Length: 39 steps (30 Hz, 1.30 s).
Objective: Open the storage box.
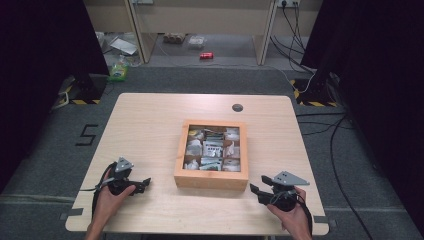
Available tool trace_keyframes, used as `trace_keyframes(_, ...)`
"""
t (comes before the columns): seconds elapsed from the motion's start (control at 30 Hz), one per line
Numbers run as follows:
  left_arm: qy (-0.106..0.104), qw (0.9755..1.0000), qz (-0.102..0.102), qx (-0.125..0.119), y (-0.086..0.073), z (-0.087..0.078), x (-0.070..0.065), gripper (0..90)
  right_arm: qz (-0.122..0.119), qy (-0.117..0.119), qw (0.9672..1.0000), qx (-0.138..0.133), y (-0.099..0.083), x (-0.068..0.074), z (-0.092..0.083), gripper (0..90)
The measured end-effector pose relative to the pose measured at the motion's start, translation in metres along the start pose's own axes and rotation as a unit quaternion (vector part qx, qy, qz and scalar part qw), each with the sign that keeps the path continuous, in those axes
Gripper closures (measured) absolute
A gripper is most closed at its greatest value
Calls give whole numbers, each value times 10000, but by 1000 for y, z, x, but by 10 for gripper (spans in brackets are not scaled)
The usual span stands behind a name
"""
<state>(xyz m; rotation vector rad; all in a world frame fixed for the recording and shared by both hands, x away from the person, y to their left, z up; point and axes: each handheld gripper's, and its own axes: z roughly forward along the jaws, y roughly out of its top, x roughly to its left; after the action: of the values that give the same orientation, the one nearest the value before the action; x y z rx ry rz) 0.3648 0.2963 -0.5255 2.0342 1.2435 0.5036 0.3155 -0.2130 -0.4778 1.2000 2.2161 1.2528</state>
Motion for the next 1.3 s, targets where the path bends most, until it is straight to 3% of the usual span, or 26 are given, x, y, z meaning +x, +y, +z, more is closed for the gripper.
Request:
trace_keyframes(0.63,1,10000,0,0,0,0,0,0,-171,229,9995,-157,4,16,6,548)
trace_keyframes(1.3,1,10000,0,0,0,0,0,0,-353,197,9990,-207,8,21,16,605)
